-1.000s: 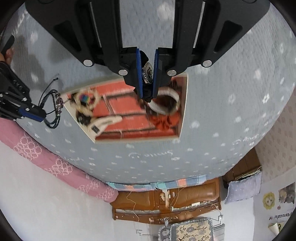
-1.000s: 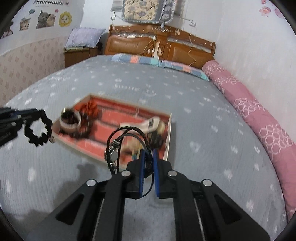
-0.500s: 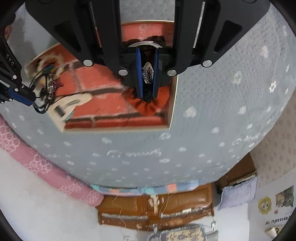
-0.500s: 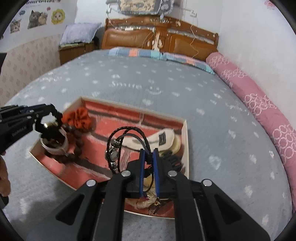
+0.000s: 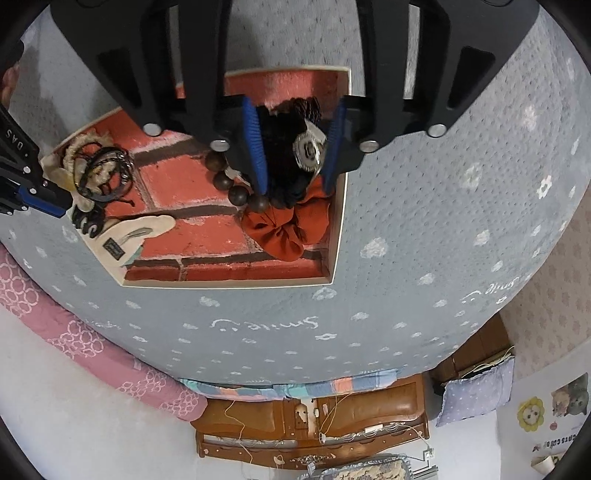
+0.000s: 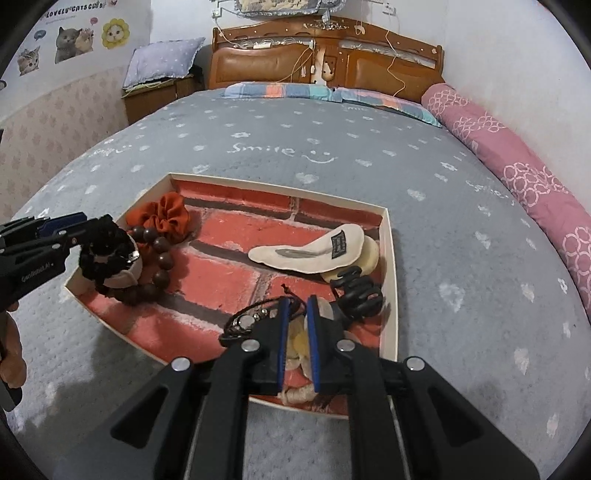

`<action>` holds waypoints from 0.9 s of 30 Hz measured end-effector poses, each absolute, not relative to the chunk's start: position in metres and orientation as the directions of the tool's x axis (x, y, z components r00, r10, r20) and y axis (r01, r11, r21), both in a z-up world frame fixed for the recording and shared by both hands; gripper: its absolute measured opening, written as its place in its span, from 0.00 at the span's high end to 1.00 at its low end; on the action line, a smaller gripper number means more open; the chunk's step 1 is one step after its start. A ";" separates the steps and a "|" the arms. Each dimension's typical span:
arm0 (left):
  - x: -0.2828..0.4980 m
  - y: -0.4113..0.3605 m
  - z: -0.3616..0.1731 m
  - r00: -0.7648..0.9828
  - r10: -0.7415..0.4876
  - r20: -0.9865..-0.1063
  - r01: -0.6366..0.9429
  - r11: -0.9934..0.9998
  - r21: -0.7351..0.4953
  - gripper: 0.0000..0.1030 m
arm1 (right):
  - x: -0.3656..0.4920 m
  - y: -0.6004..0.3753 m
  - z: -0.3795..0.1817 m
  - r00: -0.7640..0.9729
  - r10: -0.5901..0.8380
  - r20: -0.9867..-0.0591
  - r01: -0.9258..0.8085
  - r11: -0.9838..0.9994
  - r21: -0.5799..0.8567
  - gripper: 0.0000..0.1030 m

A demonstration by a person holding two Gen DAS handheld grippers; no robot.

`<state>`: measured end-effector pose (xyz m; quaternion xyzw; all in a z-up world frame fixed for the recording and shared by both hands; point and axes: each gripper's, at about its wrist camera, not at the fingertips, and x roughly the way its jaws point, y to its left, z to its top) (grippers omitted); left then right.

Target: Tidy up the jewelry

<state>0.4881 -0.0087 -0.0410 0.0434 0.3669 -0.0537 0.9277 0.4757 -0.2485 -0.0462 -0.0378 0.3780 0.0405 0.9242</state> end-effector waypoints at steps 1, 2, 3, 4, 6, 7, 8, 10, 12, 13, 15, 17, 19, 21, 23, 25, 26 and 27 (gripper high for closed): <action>0.483 -0.008 -0.038 0.730 -0.072 -0.679 0.135 0.990 0.040 0.57 | 0.470 -0.250 -0.044 0.714 0.050 -0.698 -0.103 0.994 -0.034 0.89; 0.476 -0.008 -0.035 0.738 -0.071 -0.671 0.137 0.990 0.045 0.49 | 0.466 -0.251 -0.042 0.716 0.051 -0.696 -0.103 0.994 -0.033 0.85; 0.469 -0.007 -0.031 0.746 -0.070 -0.663 0.137 0.989 0.050 0.46 | 0.460 -0.252 -0.040 0.721 0.054 -0.691 -0.104 0.994 -0.031 0.81; 0.463 -0.007 -0.028 0.750 -0.075 -0.657 0.140 0.989 0.047 0.41 | 0.452 -0.253 -0.037 0.728 0.054 -0.684 -0.105 0.994 -0.032 0.70; 0.443 -0.003 -0.021 0.758 -0.094 -0.645 0.148 0.988 0.030 0.39 | 0.434 -0.254 -0.032 0.743 0.052 -0.668 -0.110 0.993 -0.045 0.64; 0.433 0.000 -0.019 0.761 -0.106 -0.640 0.154 0.988 0.020 0.37 | 0.425 -0.255 -0.030 0.748 0.055 -0.661 -0.114 0.992 -0.047 0.64; 0.418 0.003 -0.016 0.766 -0.121 -0.631 0.159 0.987 0.004 0.35 | 0.414 -0.257 -0.029 0.752 0.062 -0.656 -0.117 0.992 -0.041 0.63; 0.389 0.009 -0.012 0.784 -0.123 -0.608 0.152 0.988 -0.005 0.24 | 0.393 -0.259 -0.026 0.757 0.078 -0.649 -0.121 0.992 -0.022 0.62; 0.357 0.016 -0.010 0.807 -0.110 -0.580 0.132 0.991 -0.004 0.11 | 0.371 -0.261 -0.022 0.771 0.082 -0.632 -0.119 0.993 -0.017 0.56; 0.342 0.019 -0.009 0.817 -0.109 -0.566 0.128 0.992 -0.007 0.07 | 0.360 -0.262 -0.020 0.778 0.086 -0.622 -0.121 0.992 -0.014 0.51; 0.309 0.026 -0.009 0.825 -0.117 -0.552 0.119 0.992 -0.032 0.05 | 0.332 -0.263 -0.015 0.795 0.096 -0.598 -0.119 0.993 0.002 0.41; 0.289 0.030 -0.010 0.822 -0.130 -0.555 0.116 0.991 -0.059 0.05 | 0.305 -0.265 -0.010 0.816 0.113 -0.567 -0.114 0.993 0.034 0.31; 0.263 0.036 -0.011 0.823 -0.141 -0.550 0.112 0.990 -0.086 0.05 | 0.280 -0.268 -0.006 0.836 0.118 -0.536 -0.104 0.993 0.057 0.22; 0.239 0.040 -0.010 0.831 -0.133 -0.540 0.095 0.991 -0.098 0.05 | 0.259 -0.269 -0.004 0.850 0.117 -0.513 -0.099 0.993 0.063 0.17; 0.220 0.041 -0.009 0.837 -0.129 -0.532 0.085 0.991 -0.107 0.05 | 0.234 -0.267 -0.004 0.868 0.108 -0.485 -0.090 0.994 0.060 0.11; 0.200 0.039 -0.009 0.847 -0.109 -0.520 0.064 0.993 -0.103 0.05 | 0.216 -0.264 -0.006 0.879 0.094 -0.467 -0.084 0.996 0.043 0.09; 0.187 0.037 -0.008 0.860 -0.092 -0.502 0.054 0.994 -0.091 0.05 | 0.208 -0.262 -0.008 0.885 0.088 -0.458 -0.081 0.996 0.035 0.08; 0.179 0.035 -0.009 0.868 -0.076 -0.491 0.043 0.996 -0.077 0.05 | 0.199 -0.260 -0.010 0.891 0.079 -0.448 -0.075 0.997 0.027 0.07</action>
